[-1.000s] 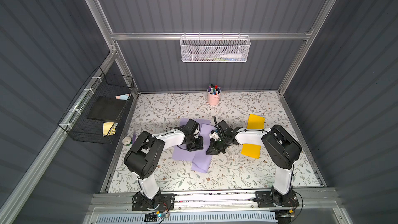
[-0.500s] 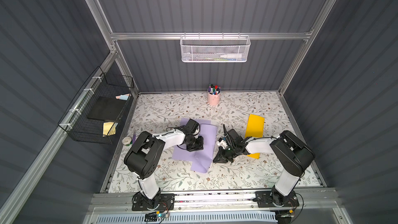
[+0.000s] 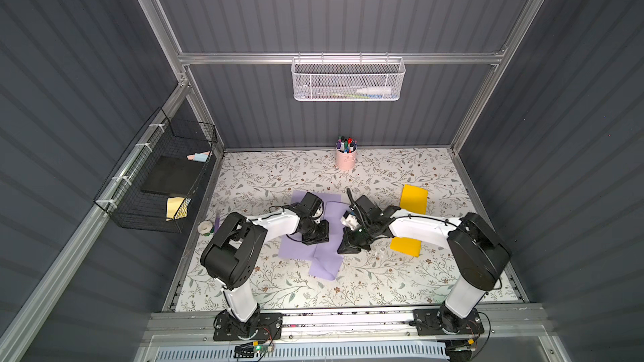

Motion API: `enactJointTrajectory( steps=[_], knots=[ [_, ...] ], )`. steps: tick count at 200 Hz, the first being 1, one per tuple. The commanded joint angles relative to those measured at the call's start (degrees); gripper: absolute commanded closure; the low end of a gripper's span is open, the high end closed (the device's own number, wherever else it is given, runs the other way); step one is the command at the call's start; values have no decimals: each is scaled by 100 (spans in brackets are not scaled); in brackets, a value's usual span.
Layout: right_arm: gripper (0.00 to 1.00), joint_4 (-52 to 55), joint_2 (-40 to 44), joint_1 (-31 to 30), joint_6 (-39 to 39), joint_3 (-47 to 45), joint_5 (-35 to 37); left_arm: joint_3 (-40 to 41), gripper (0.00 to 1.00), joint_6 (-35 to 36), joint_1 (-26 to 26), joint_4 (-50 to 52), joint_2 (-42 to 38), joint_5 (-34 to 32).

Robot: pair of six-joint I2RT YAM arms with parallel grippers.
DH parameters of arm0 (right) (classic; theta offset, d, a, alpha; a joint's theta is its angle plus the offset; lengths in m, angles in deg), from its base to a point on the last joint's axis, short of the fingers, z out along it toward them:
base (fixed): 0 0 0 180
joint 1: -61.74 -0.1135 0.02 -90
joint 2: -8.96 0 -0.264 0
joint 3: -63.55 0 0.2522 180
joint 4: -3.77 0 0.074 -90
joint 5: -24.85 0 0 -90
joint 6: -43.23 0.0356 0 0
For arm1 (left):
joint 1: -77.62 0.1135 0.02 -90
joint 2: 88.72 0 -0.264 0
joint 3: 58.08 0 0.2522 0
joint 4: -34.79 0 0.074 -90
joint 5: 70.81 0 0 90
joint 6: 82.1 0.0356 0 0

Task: Fold the rectangular paper in half along the long edge
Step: Fold the paper.

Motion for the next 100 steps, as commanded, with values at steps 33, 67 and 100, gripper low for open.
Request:
enactJointTrajectory(
  steps=[33,67,100],
  knots=[
    [100,789,-660,-307,-78,51,206,124,98,126,6,586,234,-465],
    [100,840,-295,-308,56,-754,308,113,98,121,6,586,290,-468],
    [100,831,95,-279,123,-1546,474,129,98,137,6,578,316,-471]
  ],
)
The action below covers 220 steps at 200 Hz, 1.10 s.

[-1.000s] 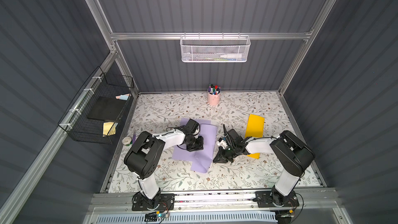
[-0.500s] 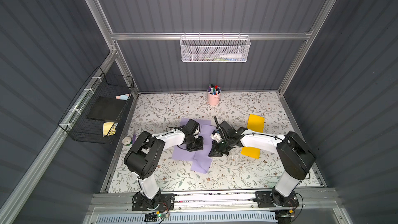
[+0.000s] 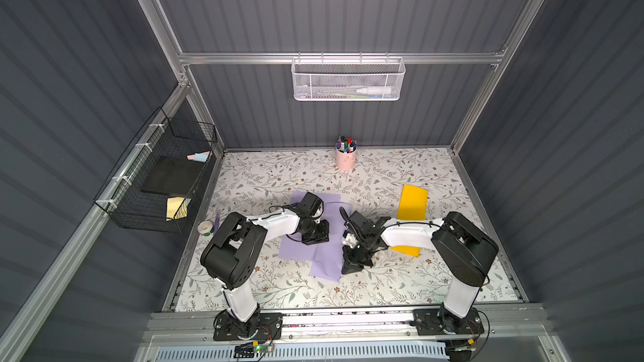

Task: Fold the rectangular paper in half along the long edge
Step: Fold the paper.

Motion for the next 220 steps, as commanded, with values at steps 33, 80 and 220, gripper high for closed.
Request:
enactJointTrajectory(
  steps=[33,80,220],
  knots=[
    [100,882,406,155,-58,-617,605,149,98,143,6,554,283,-473],
    [100,936,672,145,-264,599,458,161,98,145,6,588,208,-523],
    [100,59,-385,15,121,-425,224,51,97,164,7,667,369,-549]
  ],
)
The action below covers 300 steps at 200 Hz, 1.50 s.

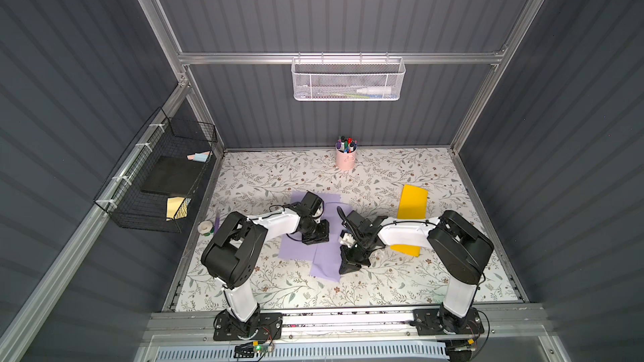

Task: Fold the rectangular paper in half along the long edge
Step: Fold the paper.

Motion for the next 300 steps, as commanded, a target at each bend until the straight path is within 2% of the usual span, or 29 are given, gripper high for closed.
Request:
enactJointTrajectory(
  steps=[1,39,58,74,110,157,183,254,276,300],
  knots=[
    [100,246,-69,34,165,-721,365,112,97,147,7,580,333,-546],
    [100,567,690,449,10,-1545,458,132,97,155,6,545,396,-529],
    [100,1041,1098,502,-149,-1120,637,134,97,155,6,528,420,-517],
    [100,1018,1178,424,-161,-643,503,141,97,156,7,528,410,-520],
    [100,910,539,39,-169,381,391,143,97,151,9,562,348,-553],
    [100,805,-359,-326,-178,835,184,146,97,156,11,572,349,-565],
    [100,799,-411,-401,-161,631,183,138,97,164,7,596,325,-578],
    [100,685,267,-133,-50,-1095,380,161,97,181,15,589,350,-588],
    [100,837,689,232,-226,-1040,407,185,97,178,7,582,332,-592],
    [100,990,1014,578,-368,-413,489,196,97,182,8,580,301,-610]
  ],
)
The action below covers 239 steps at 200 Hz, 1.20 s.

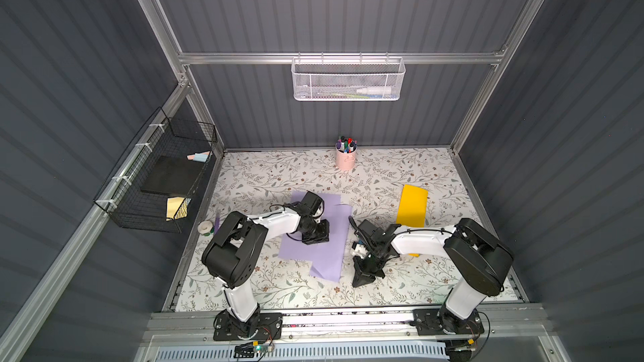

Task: Fold the rectangular paper in half along the long edge
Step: Fold the paper.

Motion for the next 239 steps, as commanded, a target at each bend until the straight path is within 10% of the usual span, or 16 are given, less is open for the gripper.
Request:
enactJointTrajectory(
  steps=[1,94,177,239],
  knots=[
    [100,456,202,301,-182,478,548,240,97,156,7,526,260,-613],
    [100,-255,-1225,261,-7,1856,319,181,97,182,15,595,281,-627],
    [100,-558,-121,1524,-123,-480,189,150,97,209,15,631,334,-635],
    [100,-575,-186,1055,90,925,3,160,97,185,15,605,352,-621]
  ],
)
